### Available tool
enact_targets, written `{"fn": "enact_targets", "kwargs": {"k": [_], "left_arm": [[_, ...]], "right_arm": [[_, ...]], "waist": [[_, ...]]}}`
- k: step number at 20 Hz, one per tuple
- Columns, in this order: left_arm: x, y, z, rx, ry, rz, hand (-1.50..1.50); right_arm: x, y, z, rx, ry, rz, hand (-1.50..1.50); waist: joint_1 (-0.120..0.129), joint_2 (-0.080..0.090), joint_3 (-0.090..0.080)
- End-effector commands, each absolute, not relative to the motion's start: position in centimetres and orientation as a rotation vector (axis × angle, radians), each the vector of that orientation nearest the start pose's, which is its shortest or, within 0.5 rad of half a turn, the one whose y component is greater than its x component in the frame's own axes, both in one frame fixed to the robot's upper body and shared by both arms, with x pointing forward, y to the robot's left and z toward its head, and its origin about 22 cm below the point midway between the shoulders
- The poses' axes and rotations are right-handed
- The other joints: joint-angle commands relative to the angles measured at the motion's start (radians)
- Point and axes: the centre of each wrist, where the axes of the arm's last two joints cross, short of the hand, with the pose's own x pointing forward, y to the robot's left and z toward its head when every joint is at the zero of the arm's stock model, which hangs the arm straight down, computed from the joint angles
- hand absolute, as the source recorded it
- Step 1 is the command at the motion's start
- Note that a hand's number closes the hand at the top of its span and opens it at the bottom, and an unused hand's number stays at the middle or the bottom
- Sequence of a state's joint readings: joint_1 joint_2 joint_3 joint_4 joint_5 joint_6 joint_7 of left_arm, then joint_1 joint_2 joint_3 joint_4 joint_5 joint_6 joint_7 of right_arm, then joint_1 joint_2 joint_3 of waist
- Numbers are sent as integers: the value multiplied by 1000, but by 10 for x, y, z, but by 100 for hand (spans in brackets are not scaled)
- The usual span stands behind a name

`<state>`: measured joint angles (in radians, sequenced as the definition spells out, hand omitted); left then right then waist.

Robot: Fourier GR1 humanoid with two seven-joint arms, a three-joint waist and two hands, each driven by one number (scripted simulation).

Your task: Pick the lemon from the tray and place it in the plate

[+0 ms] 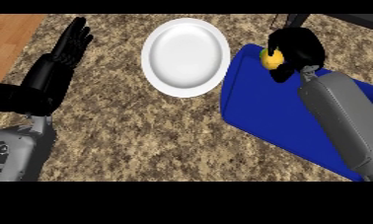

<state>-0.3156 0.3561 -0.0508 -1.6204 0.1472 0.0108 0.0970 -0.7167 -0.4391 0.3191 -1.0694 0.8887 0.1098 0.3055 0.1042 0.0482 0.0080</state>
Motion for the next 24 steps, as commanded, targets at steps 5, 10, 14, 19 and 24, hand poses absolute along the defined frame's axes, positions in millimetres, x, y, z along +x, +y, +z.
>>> {"fn": "enact_targets", "kwargs": {"k": [5, 10, 14, 19, 24], "left_arm": [[305, 256, 116, 52, -1801, -300, 0], [307, 254, 119, 51, -1813, -309, 0], [307, 257, 110, 65, -1783, -300, 0], [308, 263, 105, 65, -1791, -314, 0], [316, 255, 116, 80, -1780, -286, 0]], "right_arm": [[410, -263, 169, -745, -1742, 1410, 150], [422, -288, 189, -379, -1999, 1319, 150], [438, -296, 199, -148, -2033, 1348, 150], [461, -251, 200, -29, -2037, 1411, 150], [474, -184, 209, 82, -2015, 1440, 150]], "waist": [[3, 1, 2], [-3, -2, 0], [-7, -12, -5], [-12, -16, -7], [-32, -25, -8]]}}
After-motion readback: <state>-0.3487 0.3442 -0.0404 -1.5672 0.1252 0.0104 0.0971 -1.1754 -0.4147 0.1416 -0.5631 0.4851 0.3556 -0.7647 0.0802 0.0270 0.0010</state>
